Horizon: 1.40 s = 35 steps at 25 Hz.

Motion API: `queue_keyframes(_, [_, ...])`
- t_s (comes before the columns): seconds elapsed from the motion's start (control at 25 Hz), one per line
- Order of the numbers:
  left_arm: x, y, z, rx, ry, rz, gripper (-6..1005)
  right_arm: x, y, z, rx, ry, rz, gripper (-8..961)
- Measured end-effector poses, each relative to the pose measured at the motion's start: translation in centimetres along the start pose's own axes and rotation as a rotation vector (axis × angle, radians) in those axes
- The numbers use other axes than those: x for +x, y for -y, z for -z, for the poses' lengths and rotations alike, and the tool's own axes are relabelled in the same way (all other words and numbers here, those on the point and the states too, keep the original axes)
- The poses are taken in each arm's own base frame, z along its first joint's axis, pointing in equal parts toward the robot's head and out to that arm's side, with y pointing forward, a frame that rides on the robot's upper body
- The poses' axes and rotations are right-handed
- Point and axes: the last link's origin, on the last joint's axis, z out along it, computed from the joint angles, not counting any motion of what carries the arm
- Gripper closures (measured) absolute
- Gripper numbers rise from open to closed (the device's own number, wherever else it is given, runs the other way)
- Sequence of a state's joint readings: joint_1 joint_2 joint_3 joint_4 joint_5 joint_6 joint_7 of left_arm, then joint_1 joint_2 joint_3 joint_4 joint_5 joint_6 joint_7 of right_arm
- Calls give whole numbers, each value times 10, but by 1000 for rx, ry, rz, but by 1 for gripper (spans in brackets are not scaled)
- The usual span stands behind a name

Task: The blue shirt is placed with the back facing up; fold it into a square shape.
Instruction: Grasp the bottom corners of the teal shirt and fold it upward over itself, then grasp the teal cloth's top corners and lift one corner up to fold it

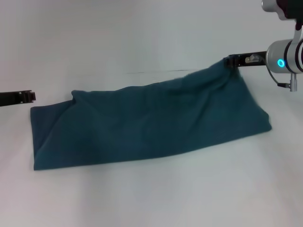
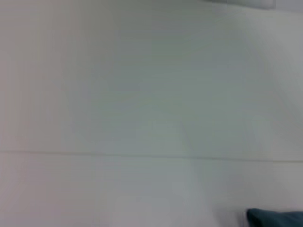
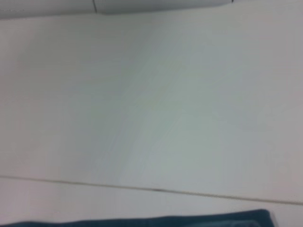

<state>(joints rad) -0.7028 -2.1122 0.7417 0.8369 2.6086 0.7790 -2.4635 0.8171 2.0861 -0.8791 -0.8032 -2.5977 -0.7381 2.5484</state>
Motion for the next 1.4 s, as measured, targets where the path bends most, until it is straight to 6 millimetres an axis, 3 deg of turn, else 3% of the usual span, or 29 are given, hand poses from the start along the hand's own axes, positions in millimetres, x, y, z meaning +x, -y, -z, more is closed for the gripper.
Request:
queue_keyframes(0.16, [-1,-1,-4,-3,12,-1,853,-2,-3,-6,2,-5,10,716])
queue_keyframes(0.24, [-1,-2,-4,-4,12,-4,790,-2,-4,-7,3,-6,12,503])
queue_keyframes(0.4, [-2,-1,-5,1,15,-9,665,-3,-4,-8,7,-1,18,411])
queue_keyframes(0.72, [-3,7,0,-11,47,-1,335,-2,-4,-7,-3,-21,29,226])
queue_keyframes(0.92, [-1,2,13,-93,141,39,144,-4,-3,-3,-18,-44,46,35])
queue_keyframes(1.04, [3,-2,23,-132,194,71,63,-8,0,1,-23,-46,53,30])
queue_keyframes(1.4, [1,-7,56,-201,395,209,62,-17,0,10,-18,-49,95,26])
